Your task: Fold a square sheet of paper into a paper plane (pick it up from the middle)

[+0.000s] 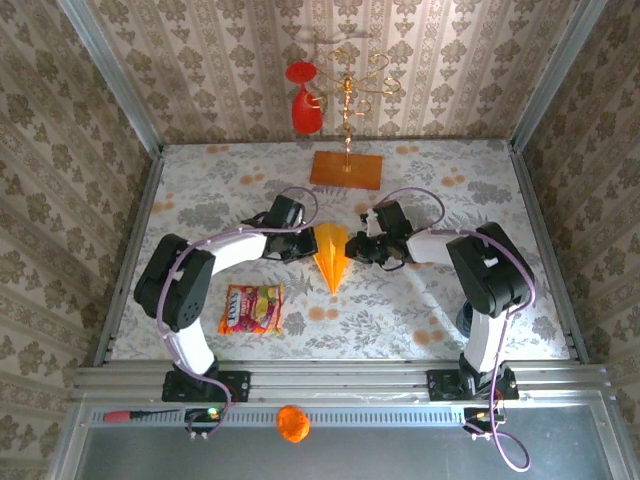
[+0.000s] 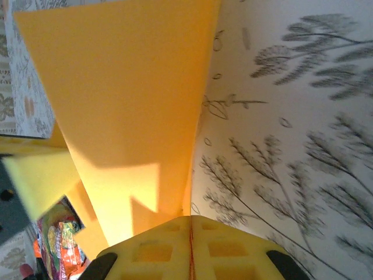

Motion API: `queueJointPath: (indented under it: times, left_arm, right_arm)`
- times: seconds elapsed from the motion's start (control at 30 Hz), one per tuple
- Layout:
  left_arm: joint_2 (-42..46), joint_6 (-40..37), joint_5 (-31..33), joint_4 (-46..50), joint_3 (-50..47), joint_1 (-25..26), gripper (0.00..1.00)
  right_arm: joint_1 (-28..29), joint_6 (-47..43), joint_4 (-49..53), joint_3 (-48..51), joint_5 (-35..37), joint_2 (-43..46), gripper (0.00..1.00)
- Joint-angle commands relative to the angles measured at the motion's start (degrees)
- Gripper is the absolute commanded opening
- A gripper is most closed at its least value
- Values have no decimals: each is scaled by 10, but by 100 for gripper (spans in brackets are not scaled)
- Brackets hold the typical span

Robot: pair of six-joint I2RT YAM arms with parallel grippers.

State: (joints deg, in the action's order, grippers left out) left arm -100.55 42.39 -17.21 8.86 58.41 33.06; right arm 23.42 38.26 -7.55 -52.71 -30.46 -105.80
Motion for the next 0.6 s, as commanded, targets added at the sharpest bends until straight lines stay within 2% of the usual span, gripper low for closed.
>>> queueJointPath:
  times: [0.0, 0.17, 0.37, 0.57]
  left_arm:
    - [35, -28, -36, -47, -16, -14, 3]
    - [32, -20, -66, -96, -40, -23, 4]
    - [7, 6, -85, -158, -61, -25, 5]
    - [-12, 27, -65, -144, -58, -25, 5]
  right_arm:
    - [-9, 10, -23, 21, 23, 47, 9]
    - [-21, 21, -39, 52, 37, 75, 10]
    - [-28, 30, -59, 68, 38, 66, 10]
    - [-35, 33, -77, 85, 46, 59, 10]
